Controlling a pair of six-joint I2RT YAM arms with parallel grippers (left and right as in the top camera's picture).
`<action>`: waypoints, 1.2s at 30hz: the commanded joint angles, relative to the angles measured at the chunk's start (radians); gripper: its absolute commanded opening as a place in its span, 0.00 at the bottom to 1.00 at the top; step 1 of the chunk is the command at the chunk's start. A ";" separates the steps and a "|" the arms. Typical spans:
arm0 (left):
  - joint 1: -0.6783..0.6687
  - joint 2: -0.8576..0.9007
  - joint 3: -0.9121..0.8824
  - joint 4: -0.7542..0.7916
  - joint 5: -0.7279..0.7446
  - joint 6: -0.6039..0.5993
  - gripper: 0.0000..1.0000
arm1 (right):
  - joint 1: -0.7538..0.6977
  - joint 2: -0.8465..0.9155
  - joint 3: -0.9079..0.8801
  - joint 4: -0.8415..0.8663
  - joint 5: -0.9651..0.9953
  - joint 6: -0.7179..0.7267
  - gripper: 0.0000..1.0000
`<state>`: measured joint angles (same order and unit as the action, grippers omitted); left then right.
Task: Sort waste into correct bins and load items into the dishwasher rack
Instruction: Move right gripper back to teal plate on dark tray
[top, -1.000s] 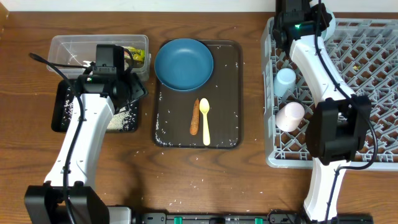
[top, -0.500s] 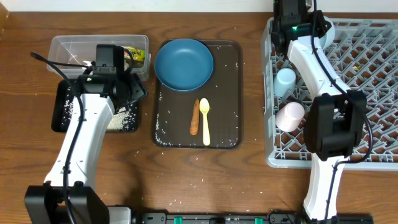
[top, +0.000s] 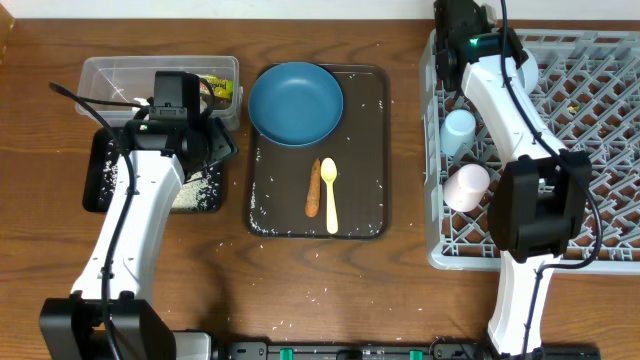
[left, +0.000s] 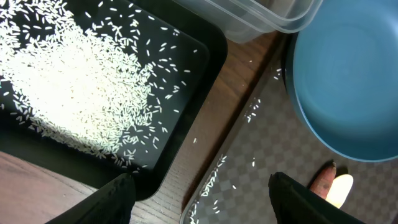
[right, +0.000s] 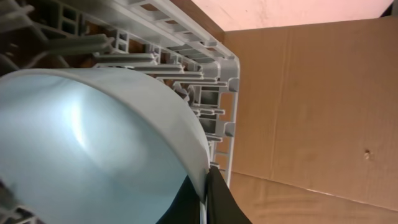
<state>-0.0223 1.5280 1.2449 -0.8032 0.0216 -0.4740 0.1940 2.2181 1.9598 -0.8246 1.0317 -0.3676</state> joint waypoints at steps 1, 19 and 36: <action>0.004 -0.013 -0.005 0.002 -0.015 0.008 0.71 | 0.062 0.051 -0.028 -0.022 -0.327 0.068 0.03; 0.004 -0.013 -0.005 -0.003 -0.015 0.008 0.71 | 0.241 0.032 -0.008 -0.025 -0.394 0.144 0.85; 0.004 -0.013 -0.005 -0.032 -0.015 0.009 0.71 | 0.251 -0.066 0.014 0.011 -1.179 0.418 0.73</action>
<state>-0.0223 1.5280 1.2449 -0.8223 0.0219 -0.4736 0.4366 2.1563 1.9671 -0.8246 0.0261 -0.1108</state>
